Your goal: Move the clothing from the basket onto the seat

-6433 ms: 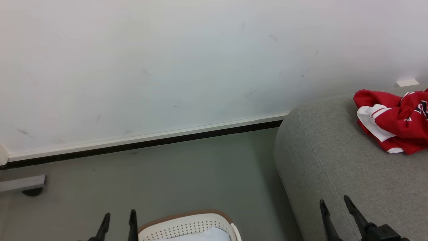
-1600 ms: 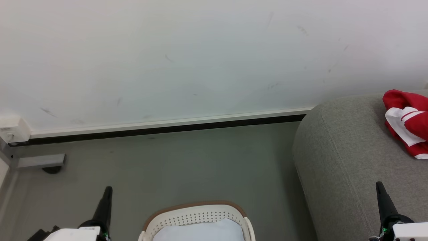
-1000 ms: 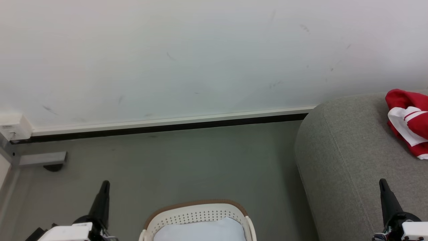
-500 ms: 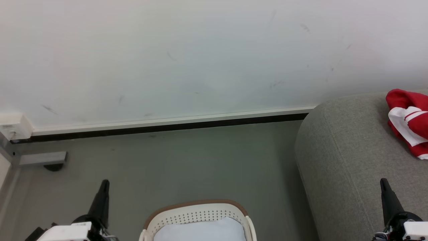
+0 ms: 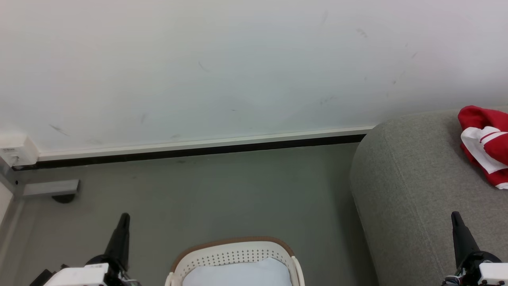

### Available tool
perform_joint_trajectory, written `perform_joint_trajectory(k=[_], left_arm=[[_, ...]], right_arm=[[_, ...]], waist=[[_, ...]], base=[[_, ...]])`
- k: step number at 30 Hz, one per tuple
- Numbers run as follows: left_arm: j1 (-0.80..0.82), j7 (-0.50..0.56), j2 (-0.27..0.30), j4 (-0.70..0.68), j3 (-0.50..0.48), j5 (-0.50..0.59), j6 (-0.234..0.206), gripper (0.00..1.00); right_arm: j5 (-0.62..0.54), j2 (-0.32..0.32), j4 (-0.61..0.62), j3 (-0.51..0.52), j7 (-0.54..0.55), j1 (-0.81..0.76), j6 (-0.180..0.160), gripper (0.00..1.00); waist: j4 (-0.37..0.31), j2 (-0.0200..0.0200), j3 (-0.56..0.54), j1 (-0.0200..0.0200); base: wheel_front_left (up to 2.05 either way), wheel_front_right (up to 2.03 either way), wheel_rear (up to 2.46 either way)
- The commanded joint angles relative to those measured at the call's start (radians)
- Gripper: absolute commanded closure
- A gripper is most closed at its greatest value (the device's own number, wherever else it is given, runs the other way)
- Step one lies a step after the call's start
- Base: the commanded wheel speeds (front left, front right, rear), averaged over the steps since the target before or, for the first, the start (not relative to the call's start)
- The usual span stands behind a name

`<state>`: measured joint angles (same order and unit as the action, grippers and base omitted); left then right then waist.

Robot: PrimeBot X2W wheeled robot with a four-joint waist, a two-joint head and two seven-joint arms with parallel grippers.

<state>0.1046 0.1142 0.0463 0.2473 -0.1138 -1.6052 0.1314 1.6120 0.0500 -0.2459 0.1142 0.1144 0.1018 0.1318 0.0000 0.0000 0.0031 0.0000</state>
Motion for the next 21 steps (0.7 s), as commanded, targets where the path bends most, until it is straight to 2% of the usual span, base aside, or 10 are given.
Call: perform_joint_trajectory(k=[1,21], left_arm=[[0.010,0.004,0.007,-0.003,-0.003,-0.014,0.001,1.00],[0.010,0.004,0.007,-0.003,-0.003,-0.014,0.001,1.00]], right_arm=[[0.001,0.001,0.005,0.004,0.004,0.012,-0.002,1.00],[0.001,0.001,0.005,0.004,0.004,0.012,-0.002,1.00]], waist=[[0.000,0.0000,0.000,0.0000],[0.000,0.0000,0.000,0.0000]], base=[[0.00,0.00,0.00],[0.00,0.00,0.00]])
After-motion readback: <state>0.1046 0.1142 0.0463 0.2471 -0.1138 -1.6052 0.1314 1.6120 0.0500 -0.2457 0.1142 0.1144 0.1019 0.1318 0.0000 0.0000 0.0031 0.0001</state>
